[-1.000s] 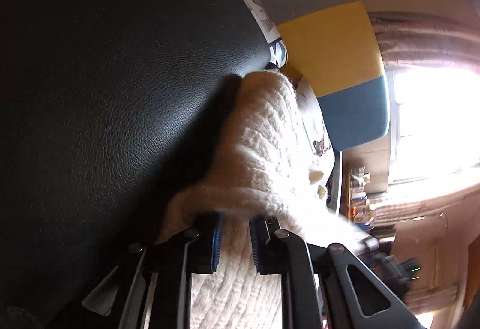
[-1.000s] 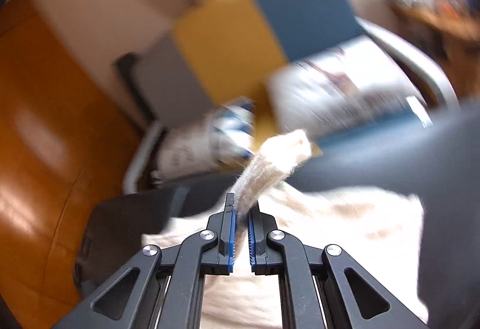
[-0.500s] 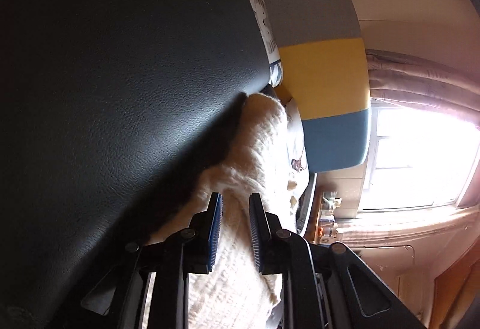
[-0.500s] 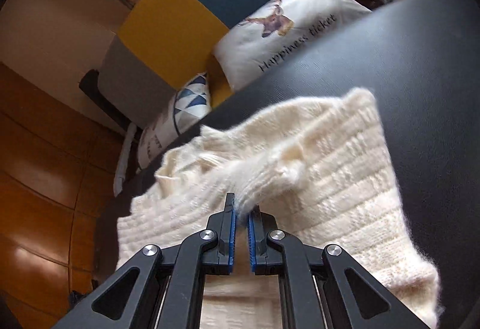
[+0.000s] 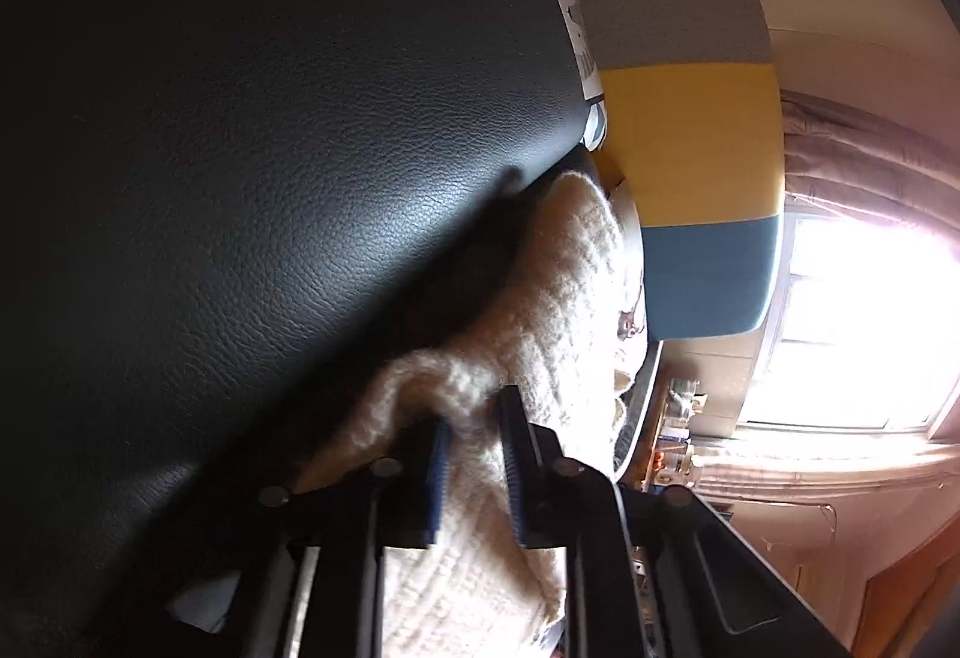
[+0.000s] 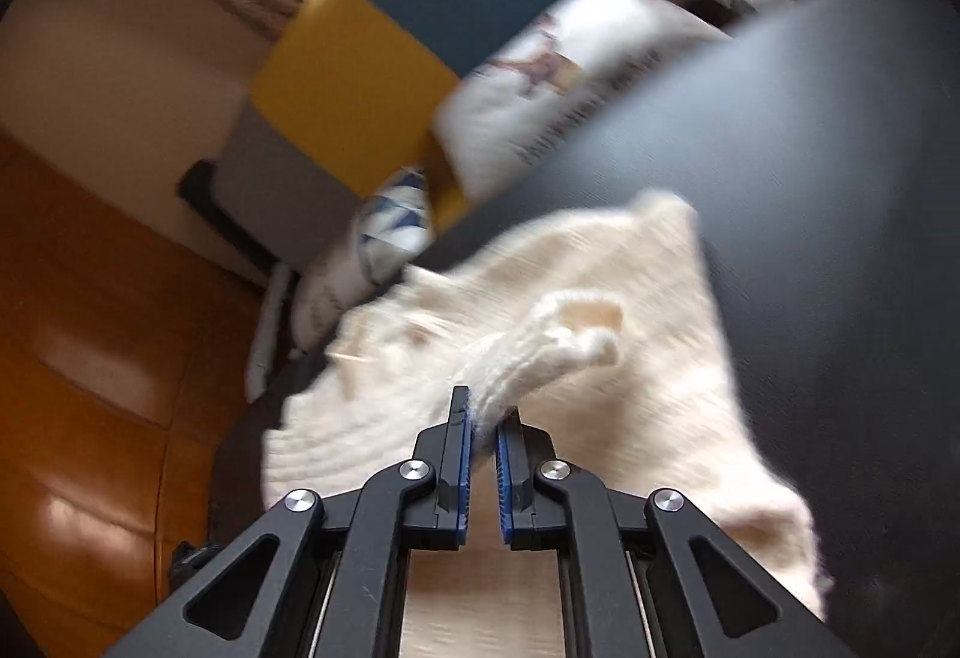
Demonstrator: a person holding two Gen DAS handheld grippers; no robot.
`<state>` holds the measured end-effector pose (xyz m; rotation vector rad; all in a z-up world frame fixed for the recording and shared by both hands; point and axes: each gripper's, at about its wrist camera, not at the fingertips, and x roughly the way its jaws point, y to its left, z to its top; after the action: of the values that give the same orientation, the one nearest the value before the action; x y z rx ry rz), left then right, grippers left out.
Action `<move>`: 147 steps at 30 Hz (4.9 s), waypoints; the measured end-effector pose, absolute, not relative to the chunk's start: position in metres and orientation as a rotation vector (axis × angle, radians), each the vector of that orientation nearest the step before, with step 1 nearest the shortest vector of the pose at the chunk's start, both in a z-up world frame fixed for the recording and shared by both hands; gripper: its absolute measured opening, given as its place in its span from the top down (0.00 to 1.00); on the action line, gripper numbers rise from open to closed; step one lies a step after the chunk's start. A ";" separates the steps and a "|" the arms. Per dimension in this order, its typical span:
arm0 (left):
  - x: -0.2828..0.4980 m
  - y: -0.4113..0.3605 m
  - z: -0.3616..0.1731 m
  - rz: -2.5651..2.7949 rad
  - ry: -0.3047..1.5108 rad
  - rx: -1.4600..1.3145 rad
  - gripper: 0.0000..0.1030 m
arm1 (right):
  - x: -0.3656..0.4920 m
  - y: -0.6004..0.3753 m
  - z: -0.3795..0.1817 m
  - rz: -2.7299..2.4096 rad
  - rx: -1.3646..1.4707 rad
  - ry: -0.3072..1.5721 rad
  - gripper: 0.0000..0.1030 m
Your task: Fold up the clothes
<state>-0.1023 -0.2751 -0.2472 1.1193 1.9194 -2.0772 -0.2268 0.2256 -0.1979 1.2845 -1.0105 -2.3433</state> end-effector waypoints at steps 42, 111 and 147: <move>-0.090 -0.259 -0.163 -2.568 1.214 1.200 0.92 | -0.260 0.159 -0.155 -2.541 1.228 -0.339 0.43; -0.150 -0.170 -0.169 -2.754 0.275 1.326 0.84 | -0.238 0.166 -0.202 -2.455 1.312 0.025 0.57; 0.108 -0.222 -0.191 -2.728 0.839 1.521 0.63 | -0.004 0.262 -0.221 -1.931 1.274 -0.742 0.00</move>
<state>0.1079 -0.2221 -0.1913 1.5207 0.8394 -2.7279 -0.0045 0.2619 -0.2206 1.2739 -0.7420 -1.9309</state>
